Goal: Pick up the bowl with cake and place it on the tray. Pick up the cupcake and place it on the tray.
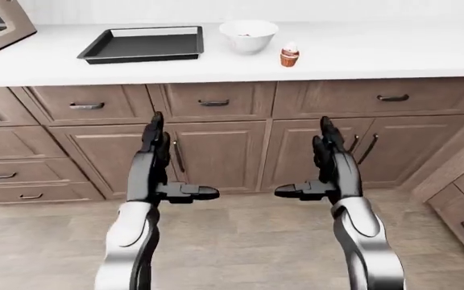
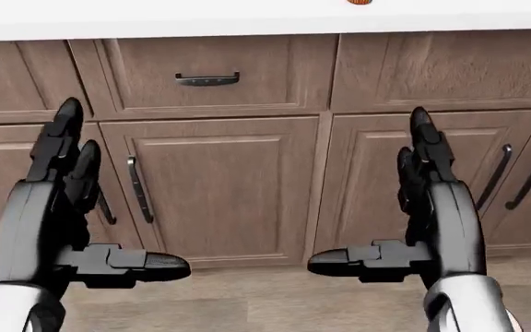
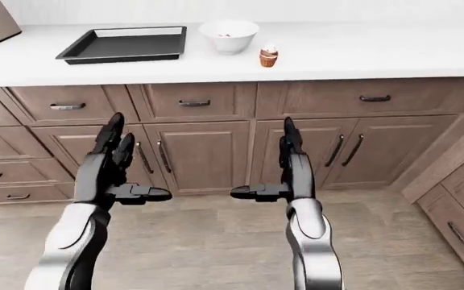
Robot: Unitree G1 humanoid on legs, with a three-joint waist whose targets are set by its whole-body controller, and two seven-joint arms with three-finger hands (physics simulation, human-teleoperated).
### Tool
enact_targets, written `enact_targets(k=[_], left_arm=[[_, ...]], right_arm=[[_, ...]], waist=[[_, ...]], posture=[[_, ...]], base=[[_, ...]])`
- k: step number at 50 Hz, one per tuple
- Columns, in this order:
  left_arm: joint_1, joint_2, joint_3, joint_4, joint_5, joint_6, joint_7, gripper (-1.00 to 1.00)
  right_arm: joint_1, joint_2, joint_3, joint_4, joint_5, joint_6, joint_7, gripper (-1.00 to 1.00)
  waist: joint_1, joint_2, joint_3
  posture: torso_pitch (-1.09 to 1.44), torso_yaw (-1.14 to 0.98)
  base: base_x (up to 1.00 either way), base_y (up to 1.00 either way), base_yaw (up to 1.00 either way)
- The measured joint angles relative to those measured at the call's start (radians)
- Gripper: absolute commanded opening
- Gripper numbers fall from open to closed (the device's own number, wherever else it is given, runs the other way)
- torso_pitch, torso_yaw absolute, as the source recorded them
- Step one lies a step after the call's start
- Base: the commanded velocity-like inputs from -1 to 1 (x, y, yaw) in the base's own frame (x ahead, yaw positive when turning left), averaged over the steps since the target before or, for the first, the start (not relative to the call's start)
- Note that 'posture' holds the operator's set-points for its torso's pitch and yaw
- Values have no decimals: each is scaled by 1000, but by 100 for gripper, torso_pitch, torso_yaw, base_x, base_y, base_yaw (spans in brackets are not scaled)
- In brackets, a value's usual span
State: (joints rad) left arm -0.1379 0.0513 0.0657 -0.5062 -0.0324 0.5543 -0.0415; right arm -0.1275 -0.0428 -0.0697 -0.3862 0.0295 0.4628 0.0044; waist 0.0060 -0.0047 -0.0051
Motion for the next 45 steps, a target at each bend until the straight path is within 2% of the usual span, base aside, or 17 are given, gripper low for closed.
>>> enact_targets(k=[6,9,12,15,17,20,25,27,30,31,33,35,38,42,44,45], left_arm=[[-97,28,54,-62,-37,163,10,100],[-111,38,66,-72,-57,213,24,100],[-119,49,77,-106,-72,238,37,100],[-108,45,73,-122,-80,224,42,100],[-87,34,51,-109,-86,205,38,100],[-77,32,42,-80,-98,203,28,100],[-79,39,64,-80,-104,194,29,100],[-78,41,67,-87,-107,186,28,100],[-78,46,69,-90,-109,176,27,100],[-75,49,74,-82,-107,173,28,100],[-65,47,78,-62,-102,179,32,100],[-67,47,77,-55,-99,188,34,100],[-80,50,77,-73,-101,187,34,100],[-91,55,86,-102,-106,186,37,100],[-101,57,89,-114,-109,188,38,100],[-100,51,84,-113,-112,191,38,100]], right_arm=[[-69,-18,-31,-87,24,135,-22,100],[-78,-24,-33,-119,34,199,-32,100],[-81,-21,-19,-177,43,235,-32,100],[-81,-20,-14,-197,54,232,-25,100],[-70,-24,-27,-179,55,217,-24,100],[-59,-25,-37,-162,49,227,-31,100],[-61,-23,-21,-166,46,213,-25,100],[-60,-22,-21,-175,46,217,-23,100],[-76,-21,-21,-191,47,227,-21,100],[-82,-16,-14,-189,49,234,-20,100],[-83,-15,-1,-185,56,248,-15,100],[-79,-16,0,-183,61,249,-10,100],[-78,-16,-8,-205,67,253,-6,100],[-95,-17,-22,-249,94,258,-6,100],[-99,-21,-22,-260,103,255,-8,100],[-95,-26,-26,-254,106,254,-8,100]], waist=[[0,-1,6],[2,3,27],[7,-11,44],[8,-37,45],[1,-26,48],[-1,-39,49],[-6,8,61],[-13,30,57],[-16,77,45],[-9,66,50],[0,71,57],[6,70,48],[11,49,43],[18,12,32],[7,-35,33],[10,-40,40]], posture=[[0,0],[0,0],[0,0],[0,0],[0,0],[0,0],[0,0],[0,0],[0,0],[0,0],[0,0],[0,0],[0,0],[0,0],[0,0],[0,0]], base=[[1,0,0],[22,-5,0],[30,-8,0],[33,-9,0],[34,-8,0],[34,-8,0],[42,-8,0],[43,-9,0],[44,-8,0],[45,-7,0],[45,-9,0],[46,-11,0],[47,-15,0],[18,-7,0],[0,0,0],[0,0,0]])
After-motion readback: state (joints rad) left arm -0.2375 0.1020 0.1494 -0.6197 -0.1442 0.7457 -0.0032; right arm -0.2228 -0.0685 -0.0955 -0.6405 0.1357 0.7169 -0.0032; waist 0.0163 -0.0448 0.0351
